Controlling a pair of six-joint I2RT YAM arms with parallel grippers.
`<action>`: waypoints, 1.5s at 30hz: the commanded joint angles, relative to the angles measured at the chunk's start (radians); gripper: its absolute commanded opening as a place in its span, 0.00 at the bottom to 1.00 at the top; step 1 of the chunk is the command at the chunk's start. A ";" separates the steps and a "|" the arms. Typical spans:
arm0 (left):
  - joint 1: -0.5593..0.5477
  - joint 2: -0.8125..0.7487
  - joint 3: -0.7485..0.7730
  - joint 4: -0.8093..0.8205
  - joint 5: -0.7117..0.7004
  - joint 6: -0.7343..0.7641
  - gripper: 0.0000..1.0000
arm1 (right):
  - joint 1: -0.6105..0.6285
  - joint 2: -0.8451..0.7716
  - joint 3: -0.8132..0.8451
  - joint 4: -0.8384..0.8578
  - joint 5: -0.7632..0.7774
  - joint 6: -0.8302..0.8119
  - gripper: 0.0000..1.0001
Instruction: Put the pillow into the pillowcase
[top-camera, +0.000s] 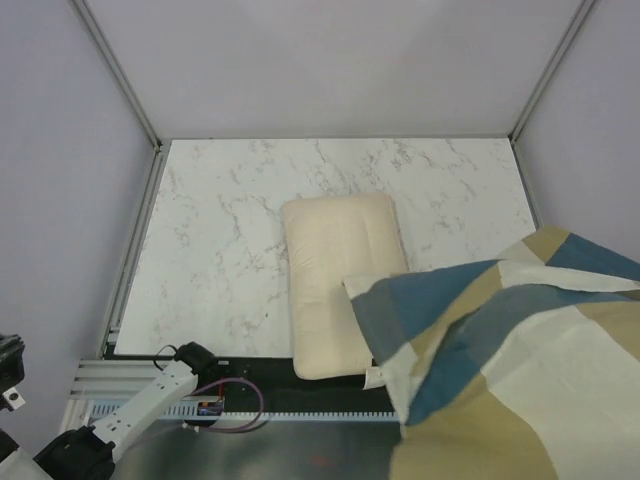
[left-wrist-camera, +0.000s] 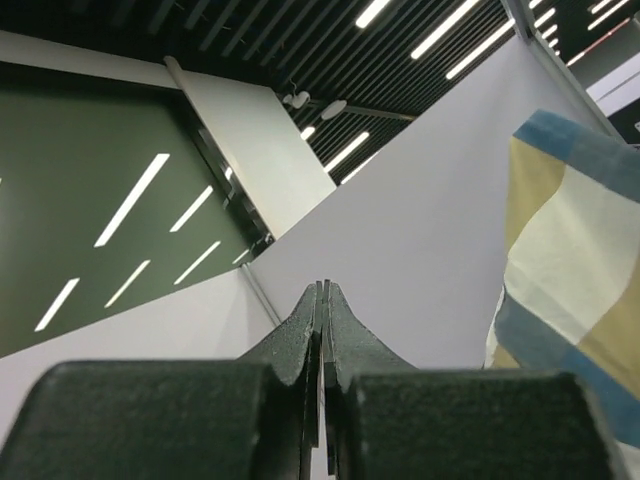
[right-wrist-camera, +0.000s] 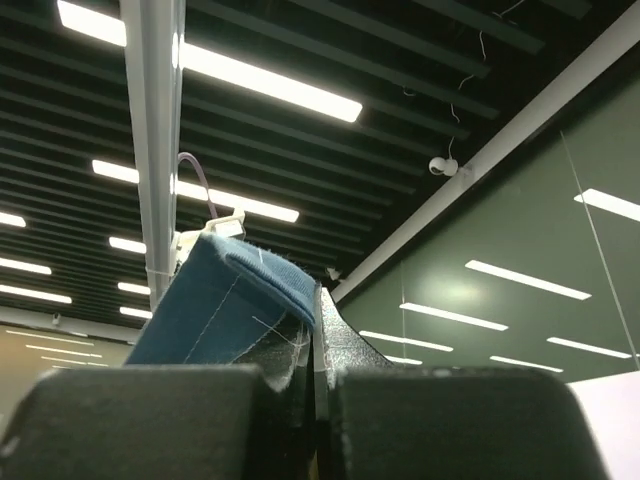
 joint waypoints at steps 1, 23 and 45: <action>0.022 0.128 0.015 0.007 0.039 -0.042 0.02 | 0.001 0.177 0.058 -0.145 0.004 0.019 0.00; 0.022 0.224 -0.818 0.134 -0.560 -0.134 0.86 | -0.025 0.951 0.323 0.054 0.542 -0.366 0.00; 0.022 0.130 -0.910 -0.089 -0.689 -0.345 1.00 | -0.137 0.389 -0.550 0.006 0.039 -0.133 0.00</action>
